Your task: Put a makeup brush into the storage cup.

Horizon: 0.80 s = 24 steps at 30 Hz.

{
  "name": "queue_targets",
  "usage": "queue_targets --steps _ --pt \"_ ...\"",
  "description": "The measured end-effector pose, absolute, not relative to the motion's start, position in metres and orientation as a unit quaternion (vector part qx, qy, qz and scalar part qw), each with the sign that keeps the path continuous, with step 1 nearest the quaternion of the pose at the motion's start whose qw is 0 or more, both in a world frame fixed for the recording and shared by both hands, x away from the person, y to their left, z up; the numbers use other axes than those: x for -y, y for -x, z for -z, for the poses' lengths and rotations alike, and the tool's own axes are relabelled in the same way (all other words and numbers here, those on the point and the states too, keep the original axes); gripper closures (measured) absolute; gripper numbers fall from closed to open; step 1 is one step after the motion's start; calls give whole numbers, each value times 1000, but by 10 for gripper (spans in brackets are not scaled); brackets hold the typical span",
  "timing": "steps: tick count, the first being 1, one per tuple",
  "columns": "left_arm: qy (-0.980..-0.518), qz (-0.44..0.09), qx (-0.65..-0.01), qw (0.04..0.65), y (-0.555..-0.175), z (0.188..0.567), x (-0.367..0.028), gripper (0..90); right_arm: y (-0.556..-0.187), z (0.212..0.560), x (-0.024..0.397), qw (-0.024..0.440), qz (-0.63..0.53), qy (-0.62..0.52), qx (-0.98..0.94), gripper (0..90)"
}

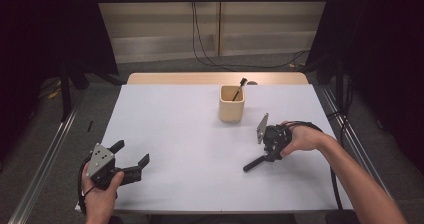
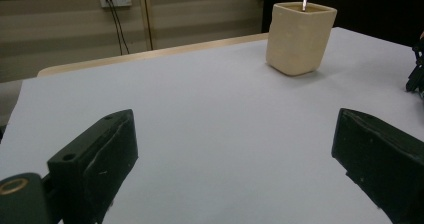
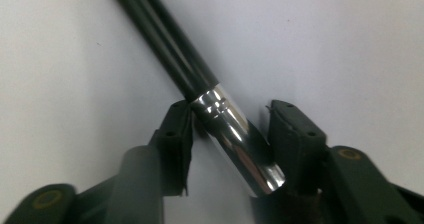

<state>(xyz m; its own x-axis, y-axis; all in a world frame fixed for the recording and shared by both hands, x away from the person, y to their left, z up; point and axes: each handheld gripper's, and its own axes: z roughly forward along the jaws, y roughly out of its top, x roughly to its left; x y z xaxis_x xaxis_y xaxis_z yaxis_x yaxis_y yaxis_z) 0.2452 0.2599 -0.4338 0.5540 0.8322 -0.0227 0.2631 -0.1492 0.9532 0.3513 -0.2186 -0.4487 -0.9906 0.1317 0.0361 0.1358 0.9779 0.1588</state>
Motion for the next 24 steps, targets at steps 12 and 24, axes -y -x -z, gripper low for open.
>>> queue_targets --steps 12,24 --pt "-709 -267 -388 526 -245 434 -261 43 -352 447 216 14 65 73 995 717" --pt "-707 -268 -391 524 -246 435 -263 43 -352 444 224 14 88 115 989 720"
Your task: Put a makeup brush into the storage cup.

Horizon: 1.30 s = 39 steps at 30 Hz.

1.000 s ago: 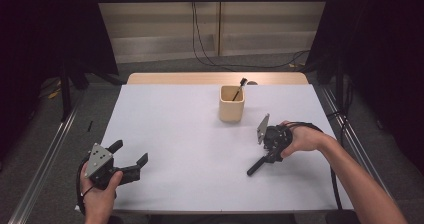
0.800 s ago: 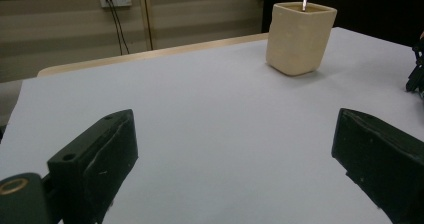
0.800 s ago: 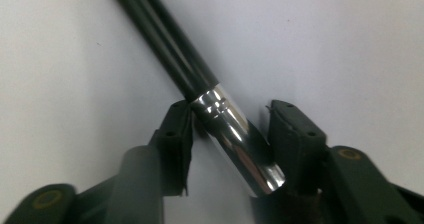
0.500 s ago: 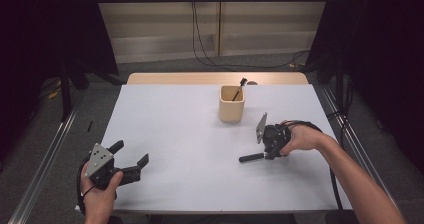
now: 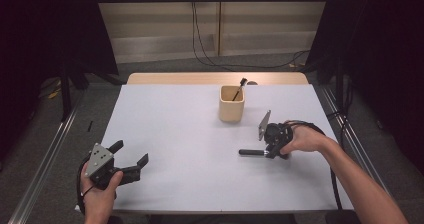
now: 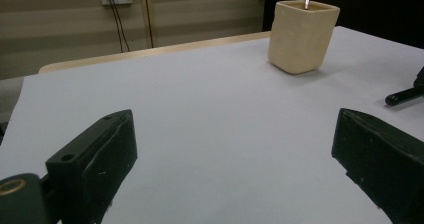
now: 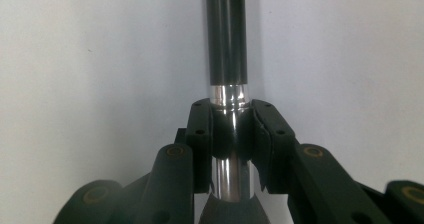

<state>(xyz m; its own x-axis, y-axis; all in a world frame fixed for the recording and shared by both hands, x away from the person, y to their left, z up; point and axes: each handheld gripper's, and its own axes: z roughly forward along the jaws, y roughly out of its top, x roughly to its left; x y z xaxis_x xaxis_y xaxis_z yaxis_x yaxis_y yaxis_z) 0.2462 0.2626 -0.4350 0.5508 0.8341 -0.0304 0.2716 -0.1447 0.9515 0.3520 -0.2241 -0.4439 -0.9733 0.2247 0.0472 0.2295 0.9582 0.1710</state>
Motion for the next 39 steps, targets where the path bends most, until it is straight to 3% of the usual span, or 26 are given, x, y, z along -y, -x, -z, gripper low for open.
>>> queue_targets --steps 13,24,31,39 --pt "-706 -269 -393 524 -246 435 -265 41 -350 427 240 -7 178 198 964 719" --pt "-703 -267 -397 527 -246 435 -265 41 -341 425 249 -48 247 250 935 720" --pt "-699 -271 -397 530 -248 433 -265 39 -332 418 253 -104 313 295 897 720" --pt "-693 -252 -400 545 -248 432 -266 37 -324 418 254 -111 384 309 863 719"
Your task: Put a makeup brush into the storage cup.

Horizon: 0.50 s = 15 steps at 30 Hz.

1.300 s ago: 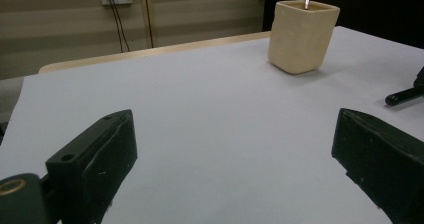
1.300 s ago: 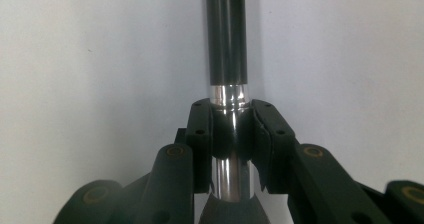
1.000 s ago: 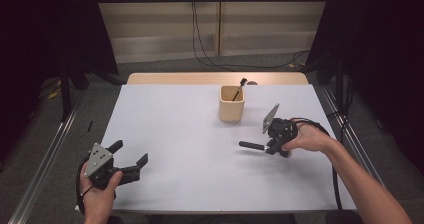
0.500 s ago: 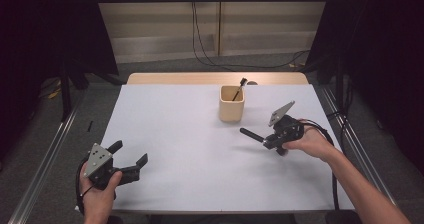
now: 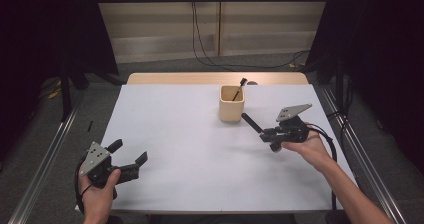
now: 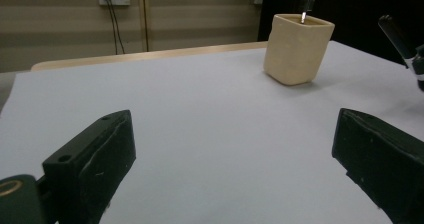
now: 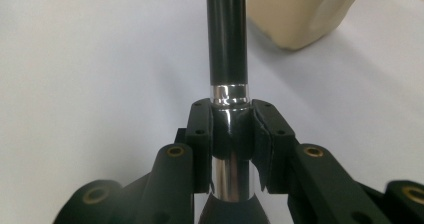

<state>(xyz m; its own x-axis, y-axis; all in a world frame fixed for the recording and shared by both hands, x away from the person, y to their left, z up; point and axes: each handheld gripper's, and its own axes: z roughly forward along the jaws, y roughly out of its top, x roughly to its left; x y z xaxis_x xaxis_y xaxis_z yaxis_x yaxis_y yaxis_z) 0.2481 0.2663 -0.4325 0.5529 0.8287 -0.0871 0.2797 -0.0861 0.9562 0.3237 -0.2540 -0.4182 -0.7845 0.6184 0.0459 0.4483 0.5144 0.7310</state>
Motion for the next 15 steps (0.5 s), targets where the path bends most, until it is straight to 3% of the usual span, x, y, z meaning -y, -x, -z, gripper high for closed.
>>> queue_targets --steps 15 --pt "-695 -226 -376 570 -249 431 -268 22 -312 414 251 88 -493 -299 -812 719"
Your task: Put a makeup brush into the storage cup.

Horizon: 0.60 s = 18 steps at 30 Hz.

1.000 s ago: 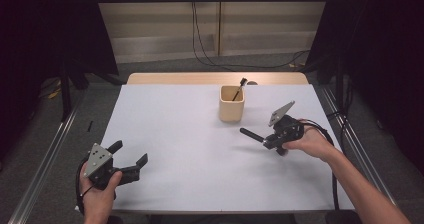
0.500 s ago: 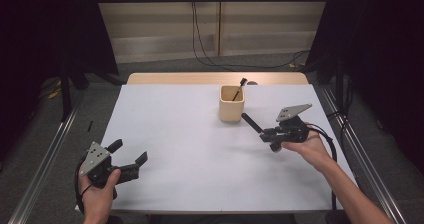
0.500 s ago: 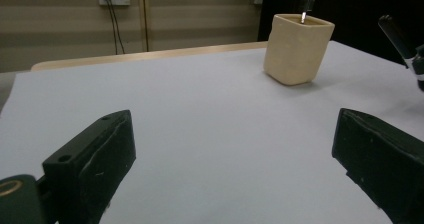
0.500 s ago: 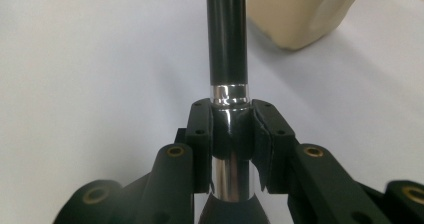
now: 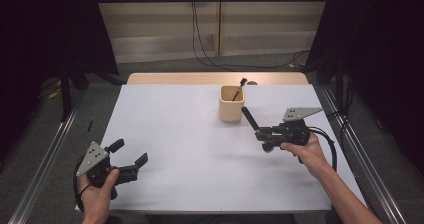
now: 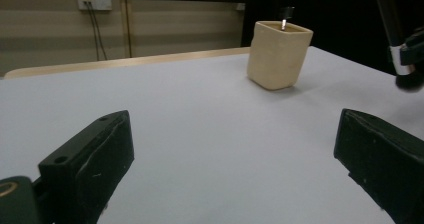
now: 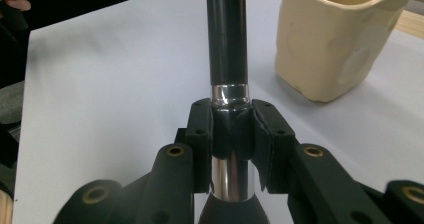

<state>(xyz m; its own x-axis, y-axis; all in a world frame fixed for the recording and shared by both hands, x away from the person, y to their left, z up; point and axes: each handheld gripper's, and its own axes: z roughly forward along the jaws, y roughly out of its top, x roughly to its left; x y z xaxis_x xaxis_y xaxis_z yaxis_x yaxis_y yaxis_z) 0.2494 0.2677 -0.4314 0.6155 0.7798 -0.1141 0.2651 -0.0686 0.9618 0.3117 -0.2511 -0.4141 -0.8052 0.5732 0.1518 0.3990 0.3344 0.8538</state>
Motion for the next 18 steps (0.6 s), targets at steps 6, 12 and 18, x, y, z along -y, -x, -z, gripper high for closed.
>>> queue_targets --steps 6,12,18 --pt "-707 -217 -364 567 -251 430 -257 23 -310 413 241 81 -509 -281 -809 719" --pt "-724 -205 -334 568 -254 427 -241 23 -307 410 235 74 -517 -267 -810 719" --pt "-740 -185 -315 565 -260 426 -225 23 -307 409 231 66 -510 -259 -818 719"
